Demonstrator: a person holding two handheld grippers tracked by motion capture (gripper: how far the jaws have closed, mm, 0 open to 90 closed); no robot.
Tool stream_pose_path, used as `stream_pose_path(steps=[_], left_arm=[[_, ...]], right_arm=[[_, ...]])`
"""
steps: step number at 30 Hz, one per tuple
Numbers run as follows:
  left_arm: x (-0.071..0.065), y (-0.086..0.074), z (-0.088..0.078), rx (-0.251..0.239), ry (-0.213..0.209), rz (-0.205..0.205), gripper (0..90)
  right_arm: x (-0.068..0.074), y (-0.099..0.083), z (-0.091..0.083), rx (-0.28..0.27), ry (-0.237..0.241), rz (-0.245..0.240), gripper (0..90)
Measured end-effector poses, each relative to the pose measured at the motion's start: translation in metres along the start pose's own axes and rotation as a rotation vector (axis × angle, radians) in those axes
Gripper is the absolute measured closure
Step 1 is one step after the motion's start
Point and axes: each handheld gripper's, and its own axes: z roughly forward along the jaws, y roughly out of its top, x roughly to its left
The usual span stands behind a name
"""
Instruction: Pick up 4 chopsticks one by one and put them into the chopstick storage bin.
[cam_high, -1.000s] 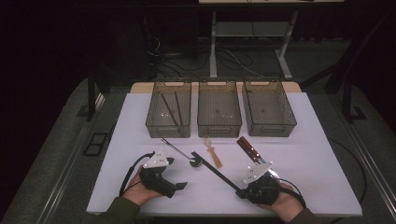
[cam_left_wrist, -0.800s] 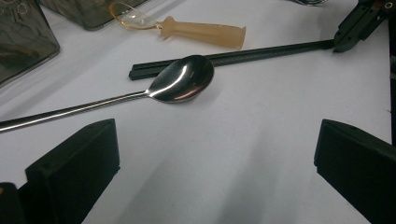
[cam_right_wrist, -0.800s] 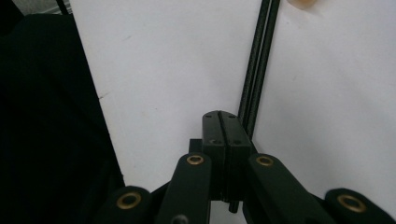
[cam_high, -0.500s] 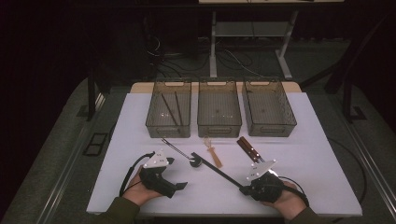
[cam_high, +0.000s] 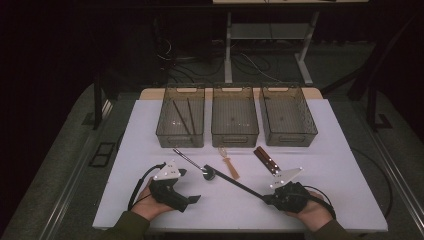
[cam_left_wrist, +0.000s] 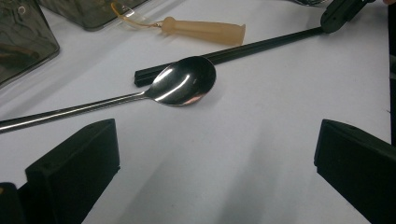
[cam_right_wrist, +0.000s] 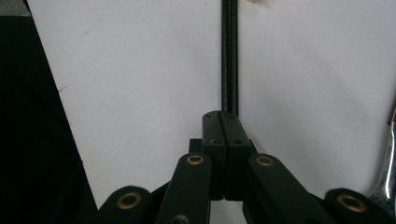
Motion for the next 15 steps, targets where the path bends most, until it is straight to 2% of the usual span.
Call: stream_pose_path(steps=[5, 11, 15], left_arm=[[-0.0001, 0.0002, -0.0001, 0.002, -0.001, 0.001, 0.0], [0.0, 0.0001, 0.0004, 0.003, 0.0, 0.004, 0.0], [-0.0001, 0.0001, 0.0008, 0.003, 0.0, 0.001, 0.0]], right_arm=[[-0.0002, 0.0002, -0.0012, -0.017, 0.009, 0.007, 88.9], [-0.0023, 0.0035, -0.0059, -0.061, 0.022, 0.023, 80.4], [-0.0028, 0.0081, -0.0045, -0.076, 0.018, 0.02, 79.1]])
